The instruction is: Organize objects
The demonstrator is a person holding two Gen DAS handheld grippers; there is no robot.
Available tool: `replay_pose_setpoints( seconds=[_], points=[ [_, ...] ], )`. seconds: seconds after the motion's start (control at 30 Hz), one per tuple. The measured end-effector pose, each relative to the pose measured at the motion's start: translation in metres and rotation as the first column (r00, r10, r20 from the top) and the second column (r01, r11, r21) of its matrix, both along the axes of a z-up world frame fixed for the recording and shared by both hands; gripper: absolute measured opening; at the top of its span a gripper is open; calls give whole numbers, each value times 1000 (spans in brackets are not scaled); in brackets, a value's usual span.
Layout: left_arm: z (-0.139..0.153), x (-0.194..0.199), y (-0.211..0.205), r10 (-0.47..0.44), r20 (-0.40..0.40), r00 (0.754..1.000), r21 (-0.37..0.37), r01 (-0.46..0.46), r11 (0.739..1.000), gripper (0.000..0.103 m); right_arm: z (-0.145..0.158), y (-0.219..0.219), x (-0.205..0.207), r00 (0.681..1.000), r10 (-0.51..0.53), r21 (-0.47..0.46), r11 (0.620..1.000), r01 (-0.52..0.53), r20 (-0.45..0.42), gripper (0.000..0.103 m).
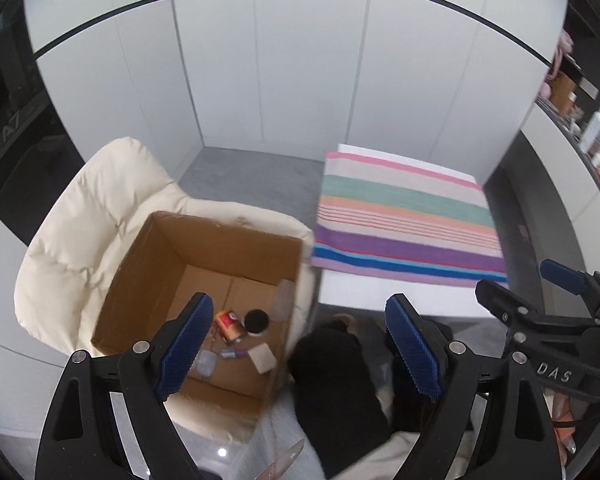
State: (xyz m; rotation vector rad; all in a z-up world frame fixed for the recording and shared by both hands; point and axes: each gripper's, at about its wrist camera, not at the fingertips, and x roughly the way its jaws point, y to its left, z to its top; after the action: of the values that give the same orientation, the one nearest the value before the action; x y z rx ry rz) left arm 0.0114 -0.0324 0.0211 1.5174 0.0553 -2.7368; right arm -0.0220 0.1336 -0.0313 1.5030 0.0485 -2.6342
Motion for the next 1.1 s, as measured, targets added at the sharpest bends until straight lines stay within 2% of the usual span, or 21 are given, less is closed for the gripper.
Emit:
replay_pose_setpoints(
  seconds=[0.1,0.17,0.27,0.37,0.53,1.1],
  points=[
    [14,9,14,-15,32,999,2,15,1000,89,23,13,18,1000,-17,13,1000,17,-2,101],
    [22,15,21,-29,58,998,33,27,999,89,37,20,31,998,-58,13,998,58,-23,101],
    [29,23,26,-19,91,996,42,15,999,89,50,30,48,995,-95,-29,995,94,-30,101],
    [37,32,33,-12,88,996,-6,13,1000,89,54,35,60,994,-110,-84,990,109,-13,101],
    [48,51,39,-27,61,998,-57,31,998,89,54,33,76,992,-128,-82,989,127,-12,101],
    [51,62,35,-19,49,999,-81,23,996,89,66,26,94,989,-138,-69,988,134,-51,101]
  ],
)
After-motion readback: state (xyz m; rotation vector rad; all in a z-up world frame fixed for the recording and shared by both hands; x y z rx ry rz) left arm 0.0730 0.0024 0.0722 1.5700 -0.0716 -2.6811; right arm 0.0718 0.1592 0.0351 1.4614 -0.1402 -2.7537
